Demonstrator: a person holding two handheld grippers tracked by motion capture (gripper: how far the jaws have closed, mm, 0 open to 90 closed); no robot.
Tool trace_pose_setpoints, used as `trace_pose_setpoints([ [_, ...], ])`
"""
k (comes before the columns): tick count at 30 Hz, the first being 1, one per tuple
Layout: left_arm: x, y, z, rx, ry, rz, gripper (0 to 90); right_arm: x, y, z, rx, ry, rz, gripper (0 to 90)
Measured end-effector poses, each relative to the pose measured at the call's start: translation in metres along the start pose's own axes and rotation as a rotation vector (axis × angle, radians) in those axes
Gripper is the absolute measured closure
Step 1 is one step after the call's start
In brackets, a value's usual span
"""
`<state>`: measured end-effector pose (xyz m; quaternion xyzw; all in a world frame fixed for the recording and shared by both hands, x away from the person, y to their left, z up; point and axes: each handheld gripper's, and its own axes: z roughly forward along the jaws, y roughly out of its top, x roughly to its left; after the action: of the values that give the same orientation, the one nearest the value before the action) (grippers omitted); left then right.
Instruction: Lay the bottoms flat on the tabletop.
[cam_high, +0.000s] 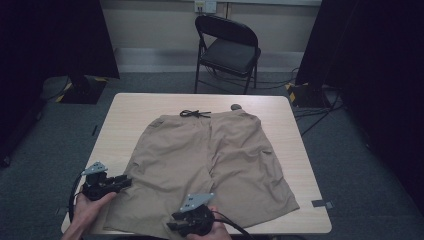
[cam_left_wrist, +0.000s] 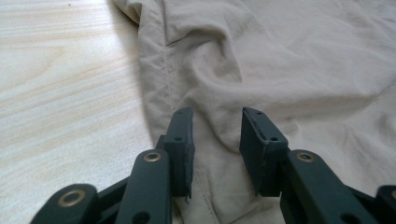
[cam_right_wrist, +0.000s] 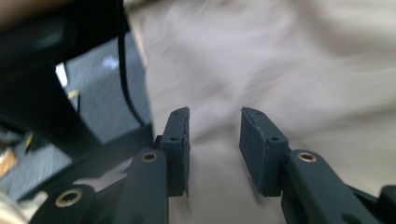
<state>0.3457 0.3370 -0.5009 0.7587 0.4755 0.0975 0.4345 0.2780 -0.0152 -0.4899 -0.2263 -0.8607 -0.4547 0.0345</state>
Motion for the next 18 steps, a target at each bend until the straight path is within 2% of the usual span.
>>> trace_pose_setpoints([
  [4,-0.004,0.002,0.0,0.015,0.005,-0.011,60.3,-0.018,0.005,-0.029,-0.072,-0.062,0.038,61.7],
  [8,-0.013,0.007,-0.002,0.011,-0.031,-0.012,60.4,-0.034,0.0,-0.057,-0.103,-0.126,0.071,58.3],
  [12,-0.029,0.018,-0.004,-0.015,-0.071,0.002,60.3,-0.049,-0.01,-0.079,-0.111,-0.19,0.107,55.3],
  [13,-0.029,0.018,-0.004,-0.015,-0.071,0.002,60.3,-0.052,-0.013,-0.084,-0.112,-0.205,0.114,54.7],
  [14,-0.039,0.025,-0.005,-0.021,-0.099,0.021,60.2,-0.055,-0.016,-0.088,-0.114,-0.215,0.124,54.1],
  [16,-0.049,0.033,-0.003,-0.023,-0.116,0.04,59.7,-0.059,-0.021,-0.096,-0.106,-0.241,0.134,52.4],
  [17,-0.049,0.033,-0.003,-0.023,-0.116,0.04,59.7,-0.06,-0.024,-0.098,-0.099,-0.248,0.137,51.3],
  [18,-0.058,0.04,-0.001,-0.027,-0.134,0.057,59.6,-0.06,-0.027,-0.1,-0.092,-0.247,0.138,49.5],
])
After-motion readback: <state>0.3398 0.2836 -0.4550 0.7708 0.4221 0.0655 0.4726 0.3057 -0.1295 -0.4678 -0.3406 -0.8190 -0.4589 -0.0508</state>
